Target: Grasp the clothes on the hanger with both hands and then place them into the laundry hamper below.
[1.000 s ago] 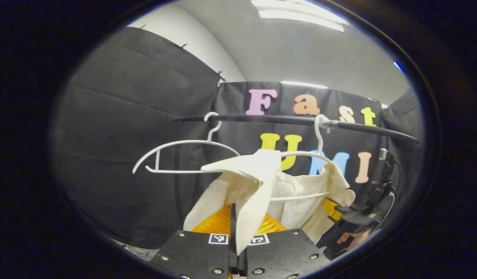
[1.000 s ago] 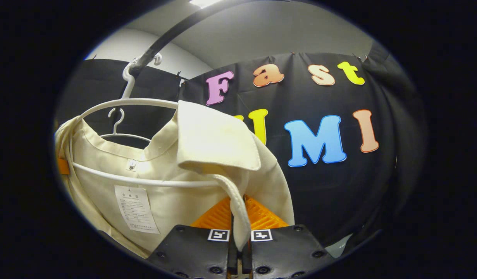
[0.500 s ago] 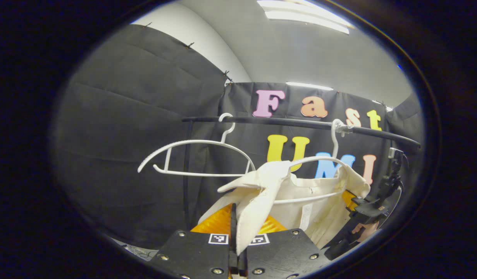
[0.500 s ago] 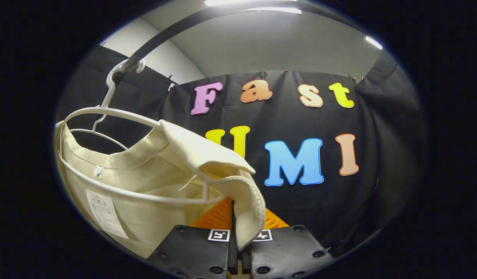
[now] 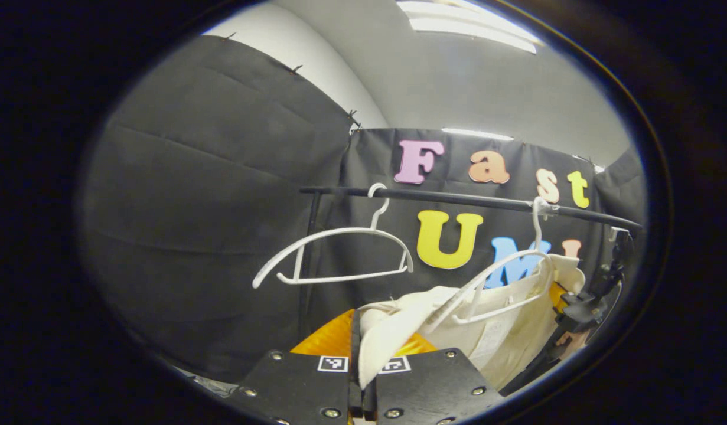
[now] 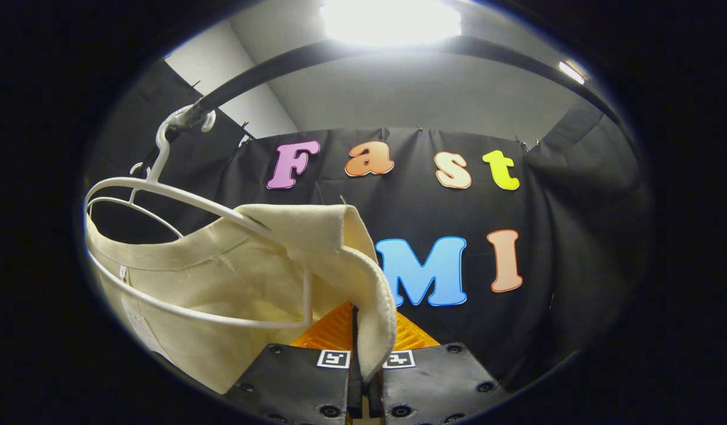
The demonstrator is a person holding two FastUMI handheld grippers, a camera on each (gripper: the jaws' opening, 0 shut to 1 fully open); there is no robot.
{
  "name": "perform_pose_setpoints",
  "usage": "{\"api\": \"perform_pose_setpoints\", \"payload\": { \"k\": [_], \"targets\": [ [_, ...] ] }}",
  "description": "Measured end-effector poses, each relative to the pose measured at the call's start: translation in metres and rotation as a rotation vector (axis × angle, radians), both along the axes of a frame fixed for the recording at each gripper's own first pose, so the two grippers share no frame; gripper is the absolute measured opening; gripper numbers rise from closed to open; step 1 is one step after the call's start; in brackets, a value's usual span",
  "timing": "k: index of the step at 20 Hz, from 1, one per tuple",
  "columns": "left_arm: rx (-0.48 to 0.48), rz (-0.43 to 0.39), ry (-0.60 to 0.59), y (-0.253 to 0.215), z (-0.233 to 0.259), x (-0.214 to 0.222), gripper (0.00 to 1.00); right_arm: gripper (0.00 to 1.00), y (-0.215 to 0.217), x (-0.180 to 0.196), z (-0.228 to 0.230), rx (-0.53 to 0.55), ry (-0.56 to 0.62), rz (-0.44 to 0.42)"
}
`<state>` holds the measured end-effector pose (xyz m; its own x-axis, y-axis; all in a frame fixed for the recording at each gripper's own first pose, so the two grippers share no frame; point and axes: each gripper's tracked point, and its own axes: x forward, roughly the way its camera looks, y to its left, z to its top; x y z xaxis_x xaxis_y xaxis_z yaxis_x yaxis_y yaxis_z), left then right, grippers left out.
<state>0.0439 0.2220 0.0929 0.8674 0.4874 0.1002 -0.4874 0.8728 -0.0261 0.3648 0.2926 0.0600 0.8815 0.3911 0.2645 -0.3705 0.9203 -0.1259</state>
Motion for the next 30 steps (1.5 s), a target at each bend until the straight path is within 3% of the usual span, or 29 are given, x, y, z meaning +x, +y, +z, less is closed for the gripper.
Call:
{"api": "perform_pose_setpoints", "payload": {
  "k": [4, 7, 14, 16, 18, 22, 26, 30],
  "targets": [
    [0.02, -0.012, -0.007, 0.005, 0.007, 0.014, 0.03, 0.02, -0.004, -0.002, 0.006, 0.037, -0.004, 0.016],
    [0.081, -0.012, -0.011, 0.005, 0.019, 0.027, 0.03, 0.08, -0.016, -0.013, 0.028, 0.094, -0.055, 0.034],
    [0.105, -0.033, -0.002, 0.018, 0.031, 0.039, 0.03, 0.05, -0.018, 0.011, 0.023, 0.063, -0.045, 0.017],
    [0.095, -0.054, 0.005, 0.025, 0.031, 0.047, 0.03, 0.09, -0.016, 0.024, 0.019, 0.034, -0.07, 0.008],
    [0.081, -0.08, 0.024, 0.024, 0.022, 0.065, 0.03, 0.05, -0.014, 0.034, 0.01, 0.011, -0.074, 0.005],
    [-0.02, -0.111, 0.052, 0.024, -0.011, 0.073, 0.03, 0.05, -0.015, 0.053, -0.026, -0.035, 0.009, -0.014],
    [-0.093, -0.109, 0.099, 0.024, -0.048, 0.076, 0.03, 0.09, -0.022, 0.062, -0.064, -0.069, 0.096, -0.021],
    [-0.106, -0.081, 0.131, 0.027, -0.07, 0.063, 0.03, 0.09, -0.03, 0.053, -0.083, -0.086, 0.13, -0.018]
  ]
}}
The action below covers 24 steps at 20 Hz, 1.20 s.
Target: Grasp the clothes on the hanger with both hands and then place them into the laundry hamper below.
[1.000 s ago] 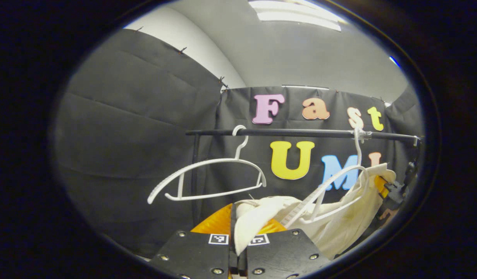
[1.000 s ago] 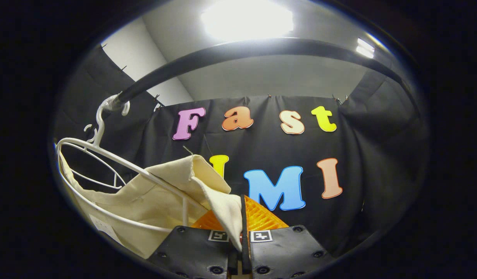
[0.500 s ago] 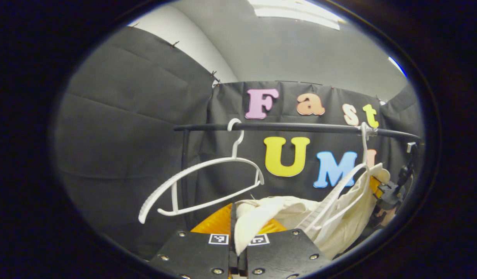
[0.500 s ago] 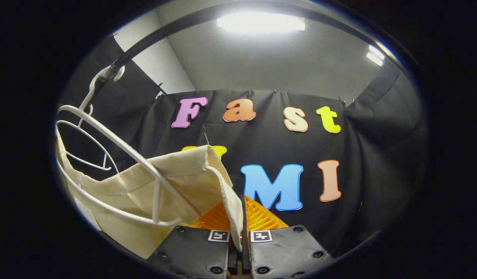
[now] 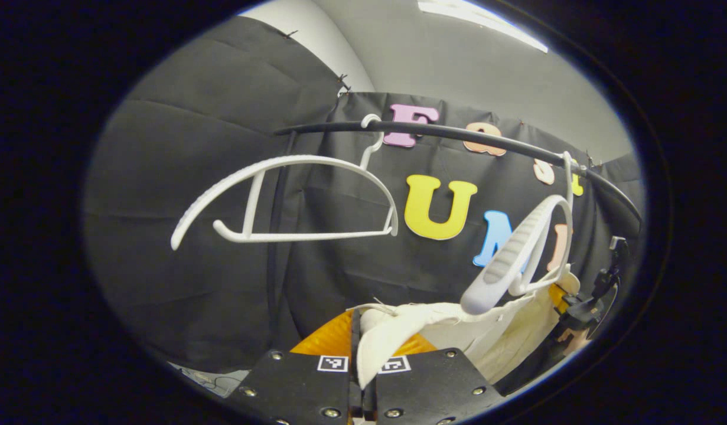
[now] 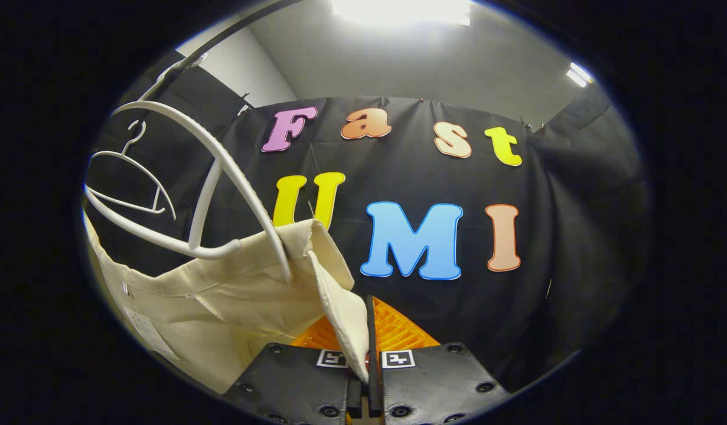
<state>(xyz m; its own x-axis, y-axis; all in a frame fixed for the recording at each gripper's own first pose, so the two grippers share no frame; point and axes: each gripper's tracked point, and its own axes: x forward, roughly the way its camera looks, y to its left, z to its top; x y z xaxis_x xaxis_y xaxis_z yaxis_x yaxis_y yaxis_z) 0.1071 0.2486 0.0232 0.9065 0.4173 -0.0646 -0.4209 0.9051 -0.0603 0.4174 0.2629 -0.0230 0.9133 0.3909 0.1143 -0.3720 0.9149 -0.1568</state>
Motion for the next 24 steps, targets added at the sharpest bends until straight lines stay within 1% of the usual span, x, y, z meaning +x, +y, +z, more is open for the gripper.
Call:
{"api": "perform_pose_setpoints", "payload": {
  "k": [3, 5, 7, 9, 12, 14, 16, 18, 20, 24],
  "targets": [
    [-0.007, 0.009, 0.027, -0.004, -0.018, -0.007, 0.03, 0.09, -0.007, -0.001, -0.031, -0.019, 0.096, -0.009],
    [-0.026, 0.024, 0.05, -0.009, -0.032, -0.009, 0.04, 0.09, -0.007, 0.0, -0.052, -0.034, 0.165, 0.007],
    [-0.026, 0.046, 0.061, -0.016, -0.04, -0.015, 0.03, 0.09, -0.012, -0.007, -0.057, -0.025, 0.195, 0.024],
    [-0.016, 0.074, 0.062, -0.026, -0.04, -0.031, 0.03, 0.09, -0.017, -0.015, -0.058, -0.027, 0.199, 0.05],
    [0.003, 0.134, 0.062, -0.036, -0.034, -0.057, 0.04, 0.09, -0.025, -0.045, -0.065, -0.03, 0.24, 0.121],
    [-0.005, 0.175, 0.051, -0.04, -0.031, -0.078, 0.04, 0.09, -0.031, -0.068, -0.066, -0.038, 0.263, 0.172],
    [-0.017, 0.2, 0.046, -0.047, -0.028, -0.105, 0.04, 0.09, -0.038, -0.089, -0.067, -0.043, 0.28, 0.205],
    [-0.016, 0.195, 0.054, -0.055, -0.027, -0.128, 0.04, 0.09, -0.047, -0.108, -0.067, -0.044, 0.294, 0.208],
    [-0.006, 0.169, 0.068, -0.06, -0.028, -0.142, 0.04, 0.09, -0.057, -0.128, -0.064, -0.047, 0.295, 0.184],
    [0.018, 0.063, 0.134, -0.076, -0.049, -0.149, 0.03, 0.09, -0.065, -0.176, -0.071, -0.041, 0.334, 0.135]
  ]
}}
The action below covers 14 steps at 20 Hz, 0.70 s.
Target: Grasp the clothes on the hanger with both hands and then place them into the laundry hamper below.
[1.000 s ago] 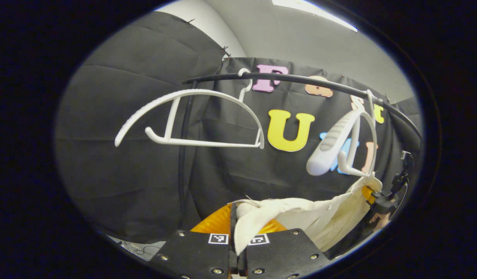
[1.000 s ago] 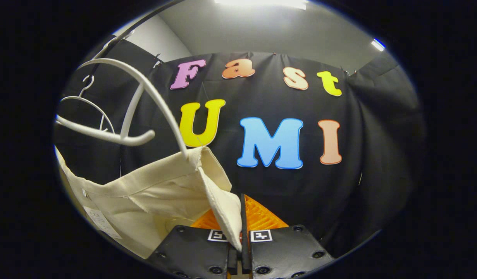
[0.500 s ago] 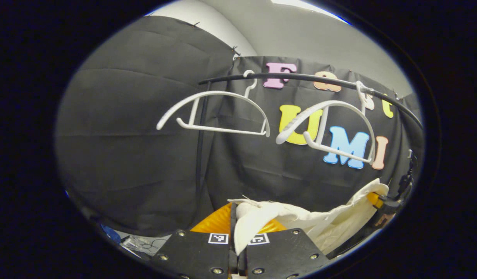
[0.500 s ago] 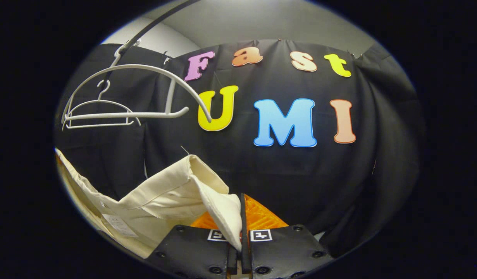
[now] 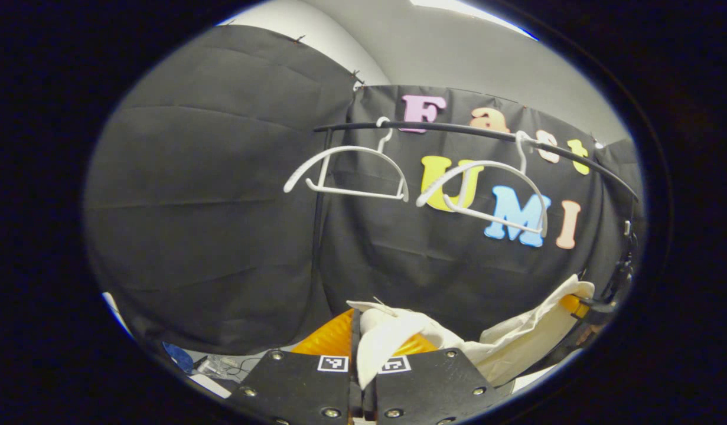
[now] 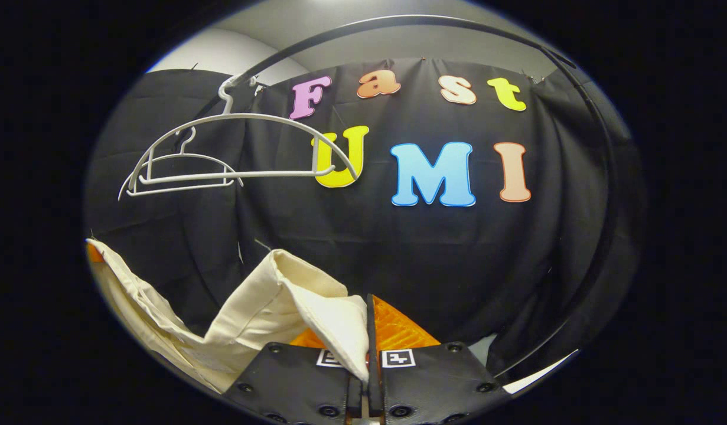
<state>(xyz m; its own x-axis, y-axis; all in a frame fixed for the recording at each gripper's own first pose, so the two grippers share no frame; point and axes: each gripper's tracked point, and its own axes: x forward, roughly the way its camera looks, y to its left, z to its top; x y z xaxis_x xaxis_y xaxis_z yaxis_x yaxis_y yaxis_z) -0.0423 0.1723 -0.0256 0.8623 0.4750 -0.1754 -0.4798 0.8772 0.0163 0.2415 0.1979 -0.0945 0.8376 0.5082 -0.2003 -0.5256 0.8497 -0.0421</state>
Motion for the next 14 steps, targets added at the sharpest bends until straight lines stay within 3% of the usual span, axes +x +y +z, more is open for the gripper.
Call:
{"api": "perform_pose_setpoints", "payload": {
  "k": [8, 14],
  "targets": [
    [0.007, -0.214, 0.113, -0.021, -0.051, -0.013, 0.03, 0.09, -0.009, -0.092, -0.039, -0.061, 0.058, -0.033],
    [-0.007, -0.315, 0.191, -0.034, -0.096, -0.001, 0.04, 0.09, -0.011, -0.126, -0.093, -0.093, 0.201, -0.07]
  ]
}}
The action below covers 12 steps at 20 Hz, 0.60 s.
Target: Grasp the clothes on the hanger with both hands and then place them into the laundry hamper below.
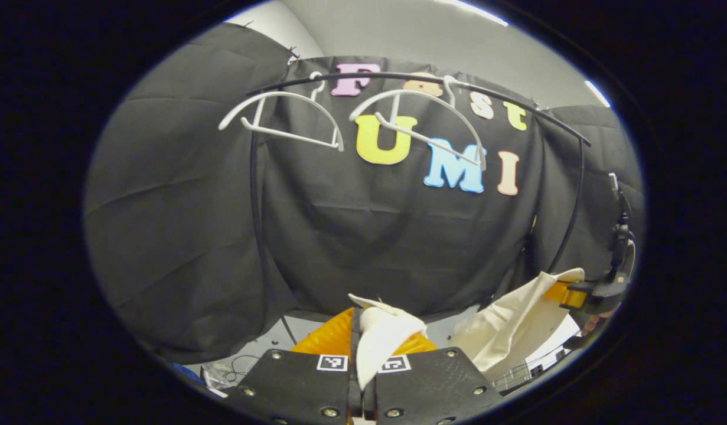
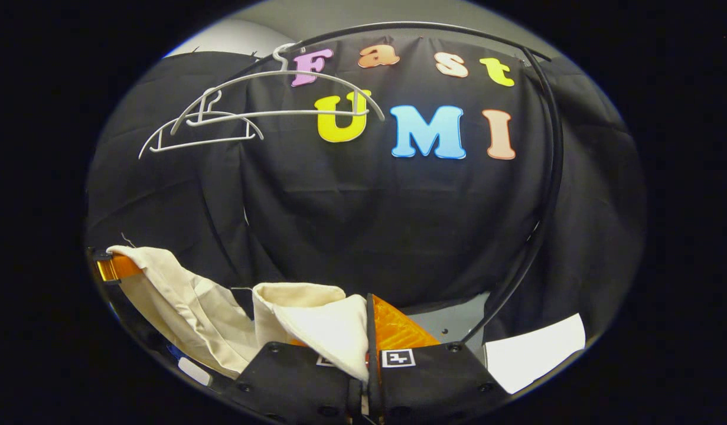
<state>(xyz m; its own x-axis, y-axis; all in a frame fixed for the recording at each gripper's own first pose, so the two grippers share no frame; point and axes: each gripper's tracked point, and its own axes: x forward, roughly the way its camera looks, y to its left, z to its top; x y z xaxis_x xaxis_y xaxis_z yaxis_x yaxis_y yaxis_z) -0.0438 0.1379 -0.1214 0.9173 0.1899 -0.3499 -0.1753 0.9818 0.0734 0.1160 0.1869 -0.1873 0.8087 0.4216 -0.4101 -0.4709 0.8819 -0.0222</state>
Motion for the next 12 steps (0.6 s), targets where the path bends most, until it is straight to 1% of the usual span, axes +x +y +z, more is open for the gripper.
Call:
{"api": "perform_pose_setpoints", "payload": {
  "k": [5, 9, 12],
  "targets": [
    [-0.005, -0.032, 0.119, -0.001, -0.065, 0.0, 0.04, 0.09, -0.008, -0.003, -0.055, -0.046, 0.129, -0.079],
    [0.038, -0.057, 0.215, 0.01, -0.118, -0.017, 0.05, 0.09, -0.015, -0.014, -0.106, -0.135, 0.235, -0.091],
    [0.028, -0.069, 0.262, 0.012, -0.141, -0.023, 0.05, 0.09, -0.018, -0.021, -0.125, -0.143, 0.285, -0.102]
  ]
}}
